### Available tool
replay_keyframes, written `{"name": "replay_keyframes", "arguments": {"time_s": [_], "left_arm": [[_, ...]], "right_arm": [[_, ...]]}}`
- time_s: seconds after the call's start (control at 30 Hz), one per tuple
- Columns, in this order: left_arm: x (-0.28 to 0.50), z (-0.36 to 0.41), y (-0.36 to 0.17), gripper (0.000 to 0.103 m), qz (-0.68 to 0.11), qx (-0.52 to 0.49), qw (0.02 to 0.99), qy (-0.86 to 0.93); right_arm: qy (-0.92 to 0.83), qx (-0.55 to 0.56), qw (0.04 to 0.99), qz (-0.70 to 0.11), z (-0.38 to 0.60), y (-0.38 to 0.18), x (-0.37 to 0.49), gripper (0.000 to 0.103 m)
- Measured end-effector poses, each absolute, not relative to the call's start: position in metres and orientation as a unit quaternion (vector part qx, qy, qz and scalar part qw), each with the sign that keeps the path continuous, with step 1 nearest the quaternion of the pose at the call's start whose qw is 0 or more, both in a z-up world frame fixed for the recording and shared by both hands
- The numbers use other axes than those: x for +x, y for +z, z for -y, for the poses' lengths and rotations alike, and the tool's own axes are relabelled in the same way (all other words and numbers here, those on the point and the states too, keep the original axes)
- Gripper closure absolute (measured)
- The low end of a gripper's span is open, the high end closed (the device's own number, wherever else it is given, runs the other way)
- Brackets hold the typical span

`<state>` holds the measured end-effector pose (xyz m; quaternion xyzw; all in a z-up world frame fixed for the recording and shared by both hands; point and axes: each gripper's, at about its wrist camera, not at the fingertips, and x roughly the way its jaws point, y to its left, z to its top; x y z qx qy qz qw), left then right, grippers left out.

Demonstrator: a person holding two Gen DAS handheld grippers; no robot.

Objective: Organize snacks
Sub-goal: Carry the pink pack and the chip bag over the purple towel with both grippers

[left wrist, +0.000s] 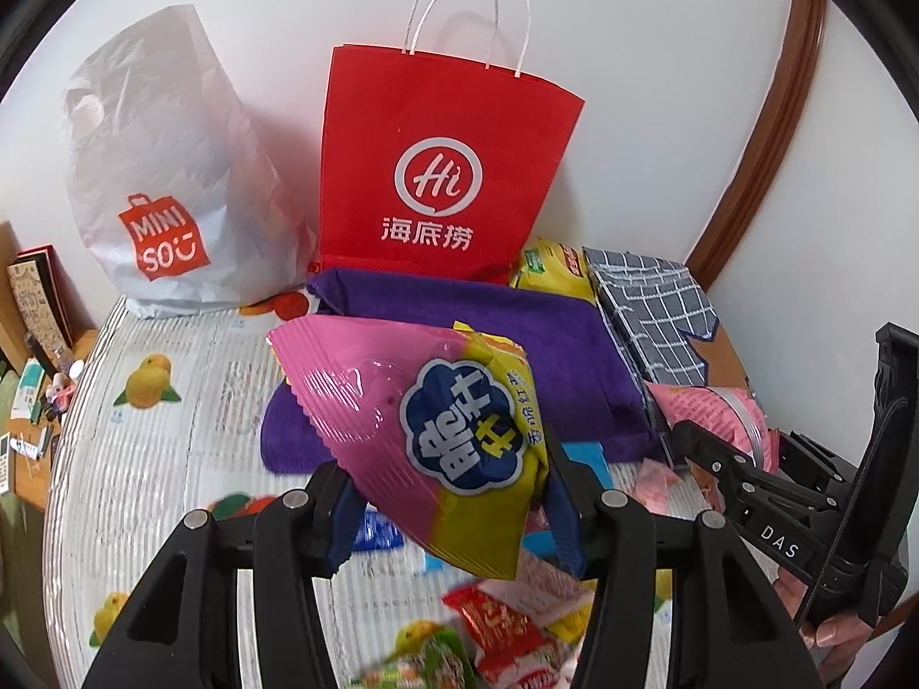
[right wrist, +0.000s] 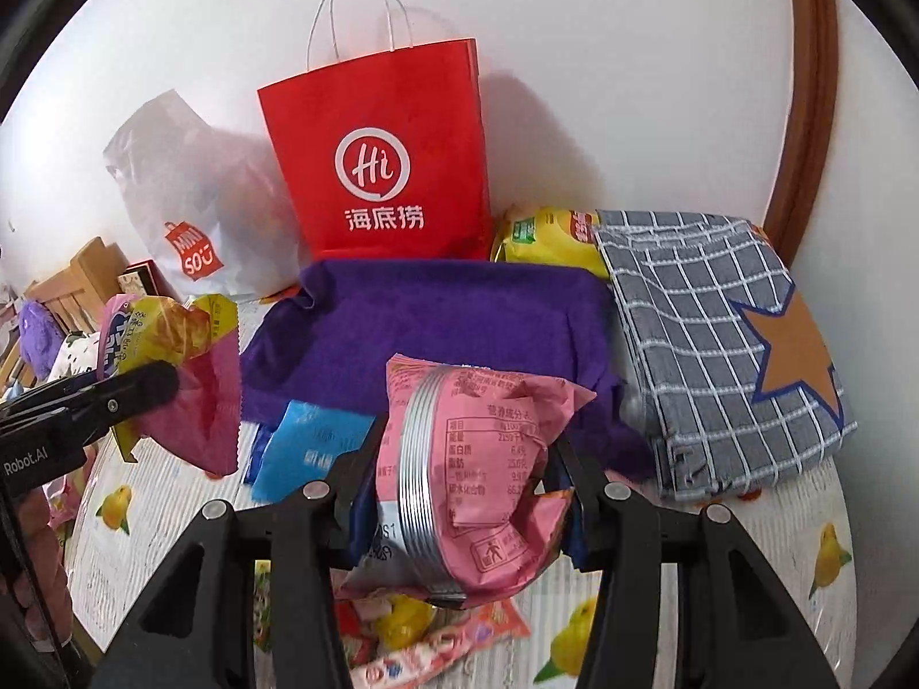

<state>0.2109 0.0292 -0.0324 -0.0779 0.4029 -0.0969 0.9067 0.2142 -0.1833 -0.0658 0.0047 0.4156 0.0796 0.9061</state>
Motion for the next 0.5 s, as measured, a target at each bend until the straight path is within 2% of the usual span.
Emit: {"name": "replay_keyframes", "arguments": {"time_s": [0.5], "left_arm": [[0.289, -0.028, -0.046, 0.051, -0.411, -0.072, 0.904, -0.095]], "right_arm": [[0.068, 0.023, 0.907, -0.414, 0.198, -0.082, 0.300, 0.054]]}}
